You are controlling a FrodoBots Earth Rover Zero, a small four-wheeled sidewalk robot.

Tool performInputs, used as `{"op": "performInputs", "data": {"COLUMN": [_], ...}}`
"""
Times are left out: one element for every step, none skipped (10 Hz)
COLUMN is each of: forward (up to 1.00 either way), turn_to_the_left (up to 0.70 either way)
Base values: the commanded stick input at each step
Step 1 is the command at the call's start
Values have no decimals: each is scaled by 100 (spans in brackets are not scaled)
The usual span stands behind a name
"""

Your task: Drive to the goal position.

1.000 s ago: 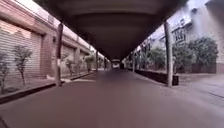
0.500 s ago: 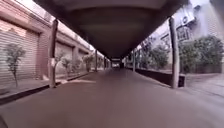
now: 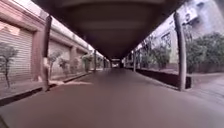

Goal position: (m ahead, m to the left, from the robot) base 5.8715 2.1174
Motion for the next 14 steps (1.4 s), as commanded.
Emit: {"op": "performInputs", "data": {"forward": [70,70,70,70,70,70,70,70,70,70,70,70,70,70], "turn_to_the_left": [0,0,0,0,0,0,0,0,0,0,0,0,0,0]}}
